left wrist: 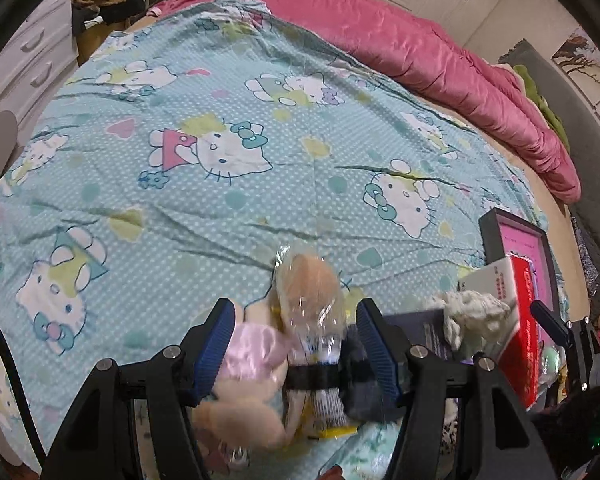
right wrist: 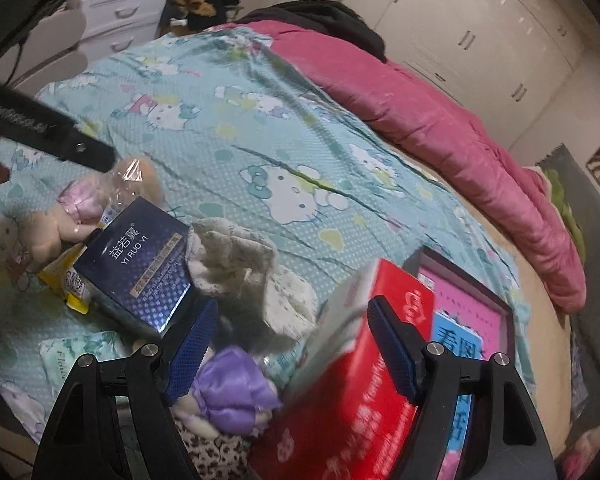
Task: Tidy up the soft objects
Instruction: 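Grasp the bagged beige plush with the left tool while the right tool grasps the white floral scrunchie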
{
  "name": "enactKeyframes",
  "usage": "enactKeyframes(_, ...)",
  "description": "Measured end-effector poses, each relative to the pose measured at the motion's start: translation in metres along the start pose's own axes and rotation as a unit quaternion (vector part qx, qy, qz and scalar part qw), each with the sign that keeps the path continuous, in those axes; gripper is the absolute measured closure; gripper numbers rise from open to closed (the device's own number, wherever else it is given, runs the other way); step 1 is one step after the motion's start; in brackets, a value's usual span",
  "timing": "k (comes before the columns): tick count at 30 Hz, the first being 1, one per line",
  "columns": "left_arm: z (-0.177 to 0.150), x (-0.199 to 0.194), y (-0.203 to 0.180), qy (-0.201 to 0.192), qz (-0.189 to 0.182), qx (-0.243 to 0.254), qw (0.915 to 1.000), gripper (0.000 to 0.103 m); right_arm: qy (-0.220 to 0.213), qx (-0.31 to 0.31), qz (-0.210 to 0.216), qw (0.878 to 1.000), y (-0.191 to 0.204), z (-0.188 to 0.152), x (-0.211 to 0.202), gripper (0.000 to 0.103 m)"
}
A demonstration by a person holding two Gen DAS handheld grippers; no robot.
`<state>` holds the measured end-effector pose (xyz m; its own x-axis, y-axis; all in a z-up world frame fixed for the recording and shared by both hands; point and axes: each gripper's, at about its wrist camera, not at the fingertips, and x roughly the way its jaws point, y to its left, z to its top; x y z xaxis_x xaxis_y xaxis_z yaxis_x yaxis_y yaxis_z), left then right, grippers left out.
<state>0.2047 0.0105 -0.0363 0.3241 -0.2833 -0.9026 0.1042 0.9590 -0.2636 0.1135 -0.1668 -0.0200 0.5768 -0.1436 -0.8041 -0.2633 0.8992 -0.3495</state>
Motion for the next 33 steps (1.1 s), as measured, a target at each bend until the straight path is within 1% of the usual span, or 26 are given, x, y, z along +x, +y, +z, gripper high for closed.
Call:
enactKeyframes(4, 0.007, 0.012, -0.001, 0.008, 0.002, 0.001, 1.0, 0.04, 0.0, -0.014, 0.0, 1.0, 0.003, 0.004, 0.011, 0.025)
enactKeyframes(7, 0.01, 0.02, -0.001, 0.015, 0.002, 0.003, 0.9999, 0.04, 0.004, -0.022, 0.008, 1.0, 0.006, 0.007, 0.021, 0.025)
enactKeyframes(8, 0.01, 0.023, 0.0, 0.018, 0.004, 0.002, 0.9998, 0.04, 0.004, -0.027, 0.008, 1.0, 0.007, 0.007, 0.023, 0.03)
enactKeyframes(9, 0.011, 0.028, 0.001, 0.022, 0.004, 0.0, 0.9998, 0.04, 0.004, -0.03, 0.007, 1.0, 0.008, 0.007, 0.025, 0.046)
enactKeyframes(10, 0.012, 0.031, 0.002, 0.025, 0.004, -0.002, 0.9997, 0.04, 0.005, -0.032, 0.006, 0.999, 0.009, 0.007, 0.027, 0.054)
enactKeyframes(12, 0.012, 0.037, 0.003, 0.031, -0.004, -0.008, 0.9995, 0.04, 0.008, -0.029, 0.011, 0.999, 0.009, 0.007, 0.03, 0.075)
enactKeyframes(14, 0.013, 0.041, 0.003, 0.034, -0.012, -0.01, 0.9993, 0.04, 0.012, -0.019, 0.018, 1.0, 0.006, 0.005, 0.031, 0.086)
enactKeyframes(16, 0.013, 0.043, 0.004, 0.034, -0.017, -0.014, 0.9992, 0.04, 0.003, -0.004, 0.024, 1.0, 0.002, 0.004, 0.027, 0.088)
enactKeyframes(18, 0.015, 0.05, 0.007, 0.042, -0.019, -0.02, 0.9987, 0.043, -0.008, 0.014, 0.027, 1.0, -0.003, 0.003, 0.021, 0.089)
enactKeyframes(19, 0.015, 0.053, 0.008, 0.046, -0.031, -0.026, 0.9981, 0.047, -0.01, 0.022, 0.03, 0.999, -0.005, 0.003, 0.018, 0.089)
enactKeyframes(20, 0.016, 0.058, 0.01, 0.054, -0.046, -0.034, 0.9969, 0.054, -0.011, 0.029, 0.033, 0.999, -0.007, 0.003, 0.016, 0.09)
enactKeyframes(21, 0.016, 0.061, 0.013, 0.061, -0.059, -0.046, 0.9953, 0.057, -0.012, 0.034, 0.036, 0.999, -0.009, 0.003, 0.015, 0.09)
enactKeyframes(22, 0.016, 0.062, 0.014, 0.062, -0.062, -0.051, 0.9949, 0.058, -0.015, 0.041, 0.04, 0.998, -0.011, 0.003, 0.012, 0.09)
enactKeyframes(28, 0.018, 0.051, 0.01, 0.034, -0.058, -0.039, 0.997, 0.06, -0.023, 0.082, 0.057, 0.995, -0.022, 0.001, 0.002, 0.093)
enactKeyframes(30, 0.018, 0.043, 0.013, 0.027, -0.072, -0.045, 0.9961, 0.06, -0.028, 0.092, 0.062, 0.993, -0.024, 0.001, -0.001, 0.093)
enactKeyframes(31, 0.018, 0.038, 0.014, 0.022, -0.07, -0.045, 0.9963, 0.06, -0.032, 0.097, 0.064, 0.993, -0.025, 0.001, -0.004, 0.093)
enactKeyframes(33, 0.016, 0.026, 0.015, 0.01, -0.054, -0.038, 0.9978, 0.06, -0.039, 0.105, 0.068, 0.991, -0.027, 0.001, -0.012, 0.093)
